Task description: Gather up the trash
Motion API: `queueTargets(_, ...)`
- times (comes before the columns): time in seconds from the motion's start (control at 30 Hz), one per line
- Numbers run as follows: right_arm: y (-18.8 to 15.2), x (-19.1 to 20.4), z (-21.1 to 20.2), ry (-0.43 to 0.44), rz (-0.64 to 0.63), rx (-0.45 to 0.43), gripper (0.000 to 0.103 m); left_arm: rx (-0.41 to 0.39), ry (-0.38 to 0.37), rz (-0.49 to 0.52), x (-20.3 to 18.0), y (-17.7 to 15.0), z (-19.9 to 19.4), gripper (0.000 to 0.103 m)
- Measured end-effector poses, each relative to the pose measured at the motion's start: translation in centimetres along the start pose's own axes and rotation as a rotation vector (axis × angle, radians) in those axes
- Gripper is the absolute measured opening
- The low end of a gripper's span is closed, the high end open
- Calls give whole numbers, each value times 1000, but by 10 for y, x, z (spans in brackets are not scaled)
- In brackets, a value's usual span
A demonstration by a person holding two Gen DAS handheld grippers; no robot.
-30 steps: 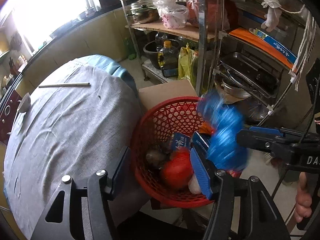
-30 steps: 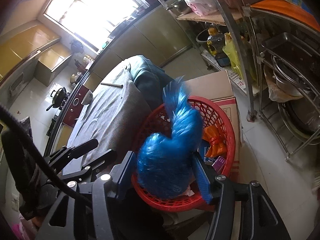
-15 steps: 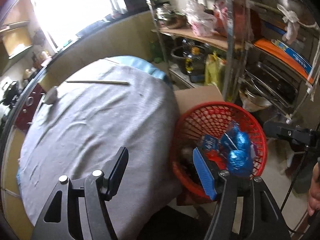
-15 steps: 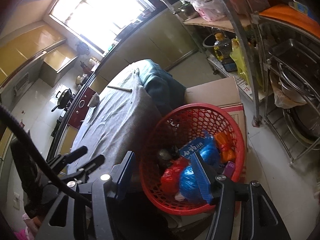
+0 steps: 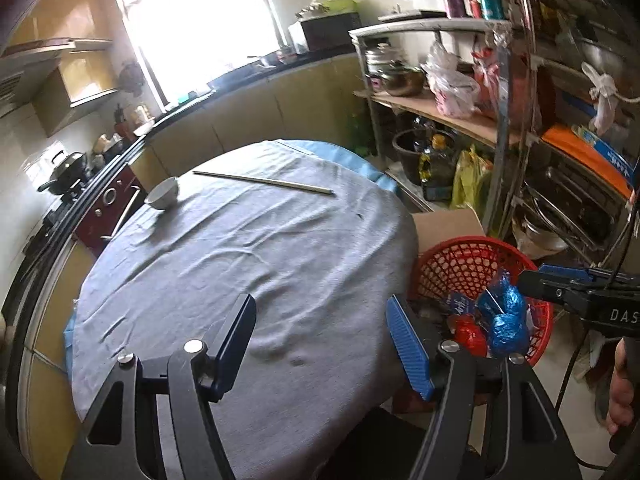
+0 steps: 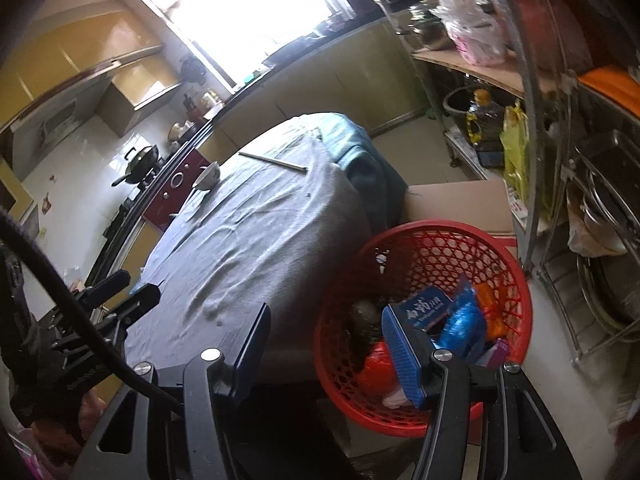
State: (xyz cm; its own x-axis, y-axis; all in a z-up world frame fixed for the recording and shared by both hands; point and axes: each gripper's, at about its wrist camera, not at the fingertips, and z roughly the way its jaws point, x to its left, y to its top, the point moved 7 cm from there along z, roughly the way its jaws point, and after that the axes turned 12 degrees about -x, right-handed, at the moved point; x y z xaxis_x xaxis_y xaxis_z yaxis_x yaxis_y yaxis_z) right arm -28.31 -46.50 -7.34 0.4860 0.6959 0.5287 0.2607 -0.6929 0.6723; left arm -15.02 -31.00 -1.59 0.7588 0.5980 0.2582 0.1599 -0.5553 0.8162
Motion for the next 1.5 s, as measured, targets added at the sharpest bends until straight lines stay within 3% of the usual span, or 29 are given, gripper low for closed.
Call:
queueTargets(0.2, 1, 33, 4, 26, -62, -4, 62, -21, 54, -56, 34, -2, -18, 69)
queueTargets(0.43, -2, 72, 4, 52, -151, -21, 62, -35, 179, -101, 77, -10, -35, 70)
queueTargets(0.8, -3, 146, 8, 114, -289, -49, 62, -51, 315, -195, 137, -30, -58, 70)
queueTargets(1.13, -19, 211, 14, 164, -420, -66, 62, -62, 393, -266, 181, -47, -78, 70)
queueTargets(1.5, -33, 275, 10, 212, -501, -120, 63, -79, 424, -314, 215, -65, -101, 70)
